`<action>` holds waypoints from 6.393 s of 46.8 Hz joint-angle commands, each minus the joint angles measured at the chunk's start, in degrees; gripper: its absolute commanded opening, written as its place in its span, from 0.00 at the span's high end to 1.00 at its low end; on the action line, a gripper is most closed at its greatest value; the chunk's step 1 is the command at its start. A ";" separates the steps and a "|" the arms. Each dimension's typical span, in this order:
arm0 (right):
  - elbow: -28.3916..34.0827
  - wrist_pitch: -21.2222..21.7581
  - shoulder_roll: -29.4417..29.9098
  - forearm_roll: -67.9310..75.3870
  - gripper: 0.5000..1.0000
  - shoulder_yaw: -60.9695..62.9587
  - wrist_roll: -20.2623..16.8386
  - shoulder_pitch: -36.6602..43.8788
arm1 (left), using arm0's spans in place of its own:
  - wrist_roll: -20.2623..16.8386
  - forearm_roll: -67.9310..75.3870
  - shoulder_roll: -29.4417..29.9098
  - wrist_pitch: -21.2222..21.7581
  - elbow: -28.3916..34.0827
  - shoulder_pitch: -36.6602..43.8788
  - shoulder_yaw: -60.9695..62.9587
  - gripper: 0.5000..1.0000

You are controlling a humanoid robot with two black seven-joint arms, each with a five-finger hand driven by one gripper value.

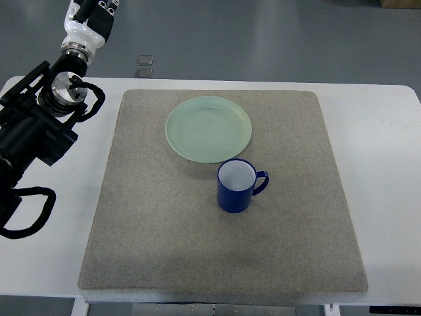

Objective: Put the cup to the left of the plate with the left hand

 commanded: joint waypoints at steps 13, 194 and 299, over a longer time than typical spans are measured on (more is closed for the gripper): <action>0.00 0.00 0.00 0.00 0.14 0.00 0.00 0.00 | -0.79 -0.09 0.02 -0.01 0.00 0.11 -0.70 0.01; 0.00 0.00 0.00 0.00 0.14 0.00 0.00 0.00 | -4.83 29.53 23.14 -14.42 -42.36 11.80 44.30 0.01; 0.00 0.00 0.00 0.00 0.14 0.00 0.00 0.00 | -4.48 32.70 8.20 -10.64 -33.22 12.24 44.48 0.38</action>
